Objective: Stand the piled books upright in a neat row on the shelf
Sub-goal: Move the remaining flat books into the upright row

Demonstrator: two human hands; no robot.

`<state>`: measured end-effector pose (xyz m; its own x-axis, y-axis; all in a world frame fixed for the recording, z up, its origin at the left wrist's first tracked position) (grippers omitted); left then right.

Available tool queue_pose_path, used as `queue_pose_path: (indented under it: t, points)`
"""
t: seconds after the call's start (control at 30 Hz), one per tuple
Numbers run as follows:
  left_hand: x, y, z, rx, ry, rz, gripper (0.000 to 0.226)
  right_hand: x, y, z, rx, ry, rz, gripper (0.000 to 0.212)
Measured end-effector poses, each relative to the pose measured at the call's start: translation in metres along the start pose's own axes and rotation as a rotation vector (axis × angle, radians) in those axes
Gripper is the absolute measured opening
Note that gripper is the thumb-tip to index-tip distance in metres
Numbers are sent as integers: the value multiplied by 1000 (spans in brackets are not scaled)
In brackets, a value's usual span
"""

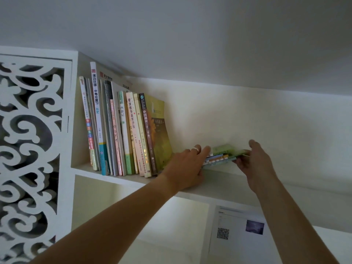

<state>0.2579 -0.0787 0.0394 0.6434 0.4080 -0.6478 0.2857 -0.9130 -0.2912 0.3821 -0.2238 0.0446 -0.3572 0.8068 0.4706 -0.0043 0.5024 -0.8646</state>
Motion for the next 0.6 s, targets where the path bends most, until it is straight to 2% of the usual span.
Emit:
queue_pose_path:
  t: [0.07, 0.1, 0.17, 0.23, 0.3, 0.4, 0.5, 0.6]
  points:
    - [11, -4, -1, -92, -20, 79, 70, 5, 2, 3, -85, -1, 58, 36]
    - [12, -8, 0, -146, -5, 129, 62, 10, 2, 4, -119, -42, 20, 33]
    - [5, -18, 2, -262, 124, 252, 45, 21, 1, 12, -174, -182, -140, 25]
    - [-10, -29, 9, -390, 321, 345, 36, 35, -1, 23, -235, -321, -186, 30]
    - [-24, -39, 16, -491, 483, 393, 33, 56, 2, 37, -282, -440, 25, 36]
    - [-35, -49, 21, -563, 606, 459, 35, 91, 24, 60, -232, -647, 361, 41]
    - [-42, -62, 24, -701, 648, 406, 39, 115, 54, 79, -155, -796, 479, 60]
    - [-43, -76, 30, -946, 598, 276, 46, 127, 68, 82, -144, -857, 499, 61]
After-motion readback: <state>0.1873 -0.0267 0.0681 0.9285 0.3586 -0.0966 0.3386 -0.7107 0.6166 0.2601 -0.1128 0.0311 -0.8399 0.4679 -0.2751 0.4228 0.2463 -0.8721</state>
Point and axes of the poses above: each hand's wrist, its own z-axis away from the middle knuckle, its own x-axis out of the palm, y = z × x, the point moved 7 cm from there along -z, towards the middle knuckle, and after that the axes turned 7 degrees about -z, right-handed, at the moved point
